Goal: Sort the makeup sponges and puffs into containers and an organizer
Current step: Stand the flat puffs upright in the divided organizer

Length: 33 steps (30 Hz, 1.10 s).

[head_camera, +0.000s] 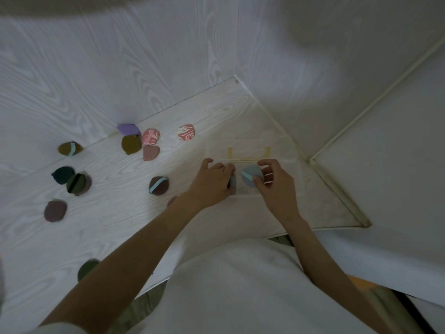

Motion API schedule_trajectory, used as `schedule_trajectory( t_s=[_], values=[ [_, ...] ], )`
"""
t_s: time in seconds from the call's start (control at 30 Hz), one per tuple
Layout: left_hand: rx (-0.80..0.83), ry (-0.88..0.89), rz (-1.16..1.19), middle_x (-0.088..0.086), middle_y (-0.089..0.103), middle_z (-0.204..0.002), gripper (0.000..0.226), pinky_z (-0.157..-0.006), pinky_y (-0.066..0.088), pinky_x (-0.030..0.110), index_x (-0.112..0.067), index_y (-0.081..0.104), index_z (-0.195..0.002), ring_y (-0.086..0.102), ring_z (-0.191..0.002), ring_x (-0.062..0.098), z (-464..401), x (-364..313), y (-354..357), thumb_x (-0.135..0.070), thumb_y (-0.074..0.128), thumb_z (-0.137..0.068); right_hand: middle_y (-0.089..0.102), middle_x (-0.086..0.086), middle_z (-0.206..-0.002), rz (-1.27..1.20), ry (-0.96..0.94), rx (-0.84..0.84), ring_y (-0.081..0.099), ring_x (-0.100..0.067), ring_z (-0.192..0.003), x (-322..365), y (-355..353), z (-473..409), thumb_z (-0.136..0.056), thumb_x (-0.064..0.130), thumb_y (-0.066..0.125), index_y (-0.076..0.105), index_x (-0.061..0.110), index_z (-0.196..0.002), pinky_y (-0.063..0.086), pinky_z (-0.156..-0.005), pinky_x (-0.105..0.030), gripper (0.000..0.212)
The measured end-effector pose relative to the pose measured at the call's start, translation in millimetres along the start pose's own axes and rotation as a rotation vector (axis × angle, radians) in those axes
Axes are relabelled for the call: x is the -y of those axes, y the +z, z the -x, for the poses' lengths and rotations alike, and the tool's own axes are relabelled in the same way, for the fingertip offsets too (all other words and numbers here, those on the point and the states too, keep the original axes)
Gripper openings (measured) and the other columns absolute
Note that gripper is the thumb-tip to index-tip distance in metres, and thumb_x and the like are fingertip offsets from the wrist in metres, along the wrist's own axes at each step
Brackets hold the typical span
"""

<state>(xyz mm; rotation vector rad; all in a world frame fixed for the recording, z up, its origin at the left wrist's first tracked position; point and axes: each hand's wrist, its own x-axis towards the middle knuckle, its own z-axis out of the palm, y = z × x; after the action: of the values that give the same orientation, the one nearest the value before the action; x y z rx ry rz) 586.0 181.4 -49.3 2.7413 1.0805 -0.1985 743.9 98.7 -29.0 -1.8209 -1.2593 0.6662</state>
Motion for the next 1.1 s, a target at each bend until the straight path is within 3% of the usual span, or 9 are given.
schedule_trajectory(
  t_s=[0.17, 0.3, 0.43, 0.53, 0.67, 0.73, 0.9, 1.0, 1.1],
  values=[
    [-0.162, 0.051, 0.133, -0.001, 0.064, -0.103, 0.044, -0.094, 0.029, 0.039, -0.017, 0.051, -0.111, 0.058, -0.097, 0.021, 0.4, 9.4, 5.0, -0.048, 0.056, -0.080, 0.066, -0.009, -0.099, -0.002, -0.003, 0.003, 0.057, -0.010, -0.077, 0.5, 2.3, -0.1, -0.085, 0.007, 0.064, 0.055, 0.006, -0.112, 0.041, -0.057, 0.000, 0.028],
    [-0.152, 0.153, 0.175, 0.000, 0.063, -0.100, 0.045, -0.083, 0.036, 0.036, -0.018, 0.058, -0.102, 0.056, -0.092, 0.022, -2.2, 19.5, 1.6, -0.054, 0.045, -0.078, 0.065, -0.009, -0.098, -0.005, -0.001, -0.007, 0.057, -0.009, -0.076, -0.6, 3.4, 0.2, -0.084, 0.006, 0.064, 0.056, 0.007, -0.111, 0.042, -0.058, -0.001, 0.028],
    [-0.114, 0.211, 0.173, 0.003, 0.062, -0.107, 0.026, -0.088, 0.036, 0.035, -0.017, 0.065, -0.103, 0.054, -0.101, 0.024, -1.6, 30.3, 4.2, -0.033, 0.065, -0.082, 0.066, -0.010, -0.100, 0.003, 0.004, -0.007, 0.059, -0.011, -0.079, -2.8, 3.8, 0.6, -0.085, 0.006, 0.064, 0.056, 0.006, -0.112, 0.042, -0.058, -0.001, 0.028],
    [-0.157, 0.171, 0.119, 0.005, 0.064, -0.106, 0.020, -0.084, 0.040, 0.038, -0.014, 0.067, -0.094, 0.058, -0.097, 0.026, -2.2, 19.9, 4.8, -0.027, 0.066, -0.079, 0.066, -0.011, -0.102, 0.007, 0.000, -0.005, 0.059, -0.012, -0.079, -3.5, 4.1, 0.6, -0.084, 0.005, 0.064, 0.056, 0.006, -0.111, 0.043, -0.059, -0.002, 0.028],
    [-0.242, 0.146, 0.020, 0.003, 0.062, -0.105, 0.023, -0.080, 0.031, 0.036, -0.018, 0.066, -0.084, 0.047, -0.099, 0.022, -3.5, 18.6, 5.3, -0.037, 0.055, -0.077, 0.064, -0.006, -0.093, -0.012, 0.035, -0.026, 0.058, -0.009, -0.072, 2.5, 5.6, -0.8, -0.084, 0.006, 0.066, 0.055, 0.005, -0.111, 0.042, -0.056, -0.001, 0.029],
    [-0.281, 0.135, 0.018, 0.003, 0.059, -0.103, 0.021, -0.077, 0.025, 0.035, -0.021, 0.067, -0.085, 0.039, -0.097, 0.020, -0.6, 21.9, 5.0, -0.038, 0.059, -0.076, 0.060, -0.001, -0.085, 0.000, 0.021, -0.034, 0.057, -0.009, -0.067, 8.6, 9.7, -2.6, -0.083, 0.009, 0.067, 0.053, 0.007, -0.109, 0.043, -0.055, -0.005, 0.030],
    [-0.294, 0.060, 0.088, 0.006, 0.060, -0.092, 0.019, -0.071, 0.029, 0.032, -0.019, 0.071, -0.086, 0.051, -0.084, 0.027, 8.7, 20.1, 4.2, -0.031, 0.074, -0.071, 0.059, -0.008, -0.078, 0.277, -0.182, -0.006, 0.055, -0.019, -0.062, 17.9, 39.8, -13.6, -0.084, 0.012, 0.065, 0.052, 0.006, -0.099, 0.041, -0.051, -0.027, 0.021],
    [-0.304, 0.033, 0.087, 0.005, 0.061, -0.090, 0.025, -0.068, 0.028, 0.031, -0.019, 0.070, -0.085, 0.052, -0.078, 0.025, 12.8, 18.4, 5.8, -0.038, 0.055, -0.079, 0.055, -0.014, -0.078, 0.509, -0.203, 0.074, 0.054, -0.028, -0.055, 17.6, 52.4, -20.2, -0.085, 0.012, 0.062, 0.053, 0.004, -0.105, 0.032, -0.046, -0.030, 0.024],
    [-0.307, 0.014, 0.102, 0.003, 0.060, -0.090, 0.034, -0.066, 0.029, 0.031, -0.020, 0.069, -0.085, 0.052, -0.076, 0.024, 16.3, 19.7, 7.1, -0.042, 0.044, -0.079, 0.057, -0.013, -0.086, 0.684, -0.187, 0.183, 0.057, -0.030, -0.066, 21.9, 51.0, -22.8, -0.092, 0.017, 0.052, 0.054, 0.005, -0.105, 0.031, -0.053, -0.032, 0.018]
  ],
)
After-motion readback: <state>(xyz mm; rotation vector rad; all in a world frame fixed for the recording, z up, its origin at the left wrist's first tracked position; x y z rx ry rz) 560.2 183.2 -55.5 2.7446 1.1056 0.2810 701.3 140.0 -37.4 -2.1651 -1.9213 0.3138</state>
